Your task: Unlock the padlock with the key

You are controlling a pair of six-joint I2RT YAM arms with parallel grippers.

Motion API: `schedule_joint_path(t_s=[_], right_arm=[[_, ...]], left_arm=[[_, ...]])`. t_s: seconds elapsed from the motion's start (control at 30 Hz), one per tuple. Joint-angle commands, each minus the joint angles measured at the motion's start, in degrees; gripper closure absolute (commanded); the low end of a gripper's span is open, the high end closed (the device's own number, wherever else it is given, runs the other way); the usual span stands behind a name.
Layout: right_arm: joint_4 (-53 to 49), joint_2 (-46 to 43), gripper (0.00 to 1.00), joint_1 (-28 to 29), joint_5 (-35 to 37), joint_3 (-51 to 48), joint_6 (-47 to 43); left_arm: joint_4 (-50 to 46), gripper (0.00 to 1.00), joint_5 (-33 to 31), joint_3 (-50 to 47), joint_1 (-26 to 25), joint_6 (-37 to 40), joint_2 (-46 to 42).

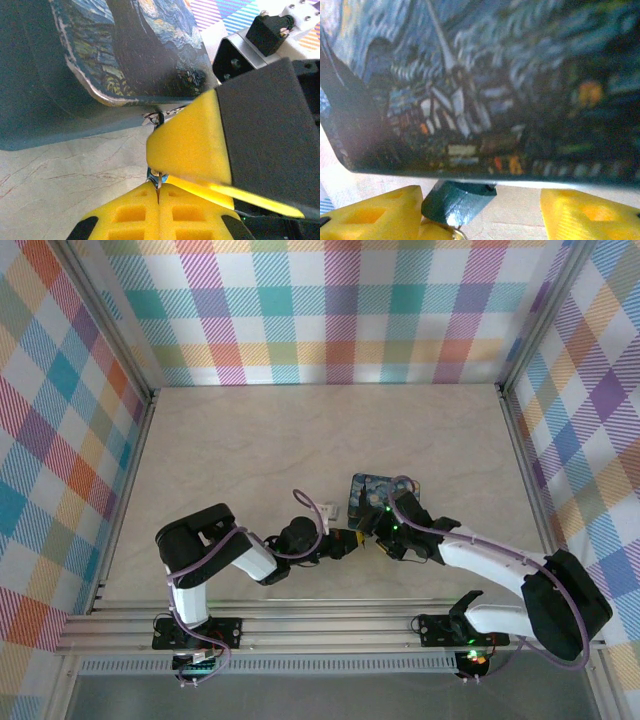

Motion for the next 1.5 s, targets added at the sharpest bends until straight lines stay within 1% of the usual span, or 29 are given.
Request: schedule_joint_path(t_s=[0.0,0.07,0.23,0.37,0.47,0.63,0.77,0.9,1.03,1.13,1.2,1.3,1.47], right_arm=[[3.96,-1.58,0.37,0.31,3.04,-1.96,3.71],[3.06,-3.01,0.37,0.3,4.4,-1.91,3.65],[-1.34,-5.59,0.31,0.3,5.96,-0.74,2.32],[-2.26,-5.03,0.31,0.22,4.26,-0.28,1.36],[-0.65,-2.89,0.32,0.23,1.9,-0.8,2.02],[3.94,0.05,0.35,0.31,-0.03,-1.88,3.41],[4.31,1.79,0.36,0.31,0.12,-0.51,2.94],[4.68,3.28,0.42,0.31,1.03,-0.08,2.8],[6.34,5.03,0.45,0.3,0.36,-0.01,3.38],[6.6,6.13,0.51,0.31,0.06,0.83,3.35],[5.86,6.58,0.59,0.31,0.09,1.8,2.75],[3.4,7.12,0.74,0.3,0.12,4.04,1.03],[-0.18,7.55,0.93,0.13,-0.09,6.58,-1.76]], left_arm=[[5.85,1.0,-0.34,-0.85,-0.19,-0.81,1.25],[5.82,1.0,-0.59,-0.76,-0.15,-1.36,1.79],[4.34,1.0,-1.57,-0.31,0.16,-1.76,3.31],[3.49,1.0,-0.47,0.36,0.16,-0.2,3.49],[4.2,1.0,-0.08,0.55,0.16,-0.92,3.09],[4.34,1.0,0.61,0.89,0.08,-1.21,2.0],[4.99,1.0,0.62,0.65,-0.02,-1.0,2.0],[6.56,1.0,0.54,0.21,-0.19,-1.59,1.93],[8.58,1.0,-0.23,-0.48,-0.32,-2.72,1.8],[8.8,1.0,-1.18,-0.6,-0.67,-2.49,1.54],[8.72,1.0,-1.65,-0.52,-1.2,-1.38,1.53],[7.14,1.0,-2.37,-0.3,-1.81,0.57,1.47],[5.65,1.0,-2.48,-0.54,-1.95,3.26,1.58]])
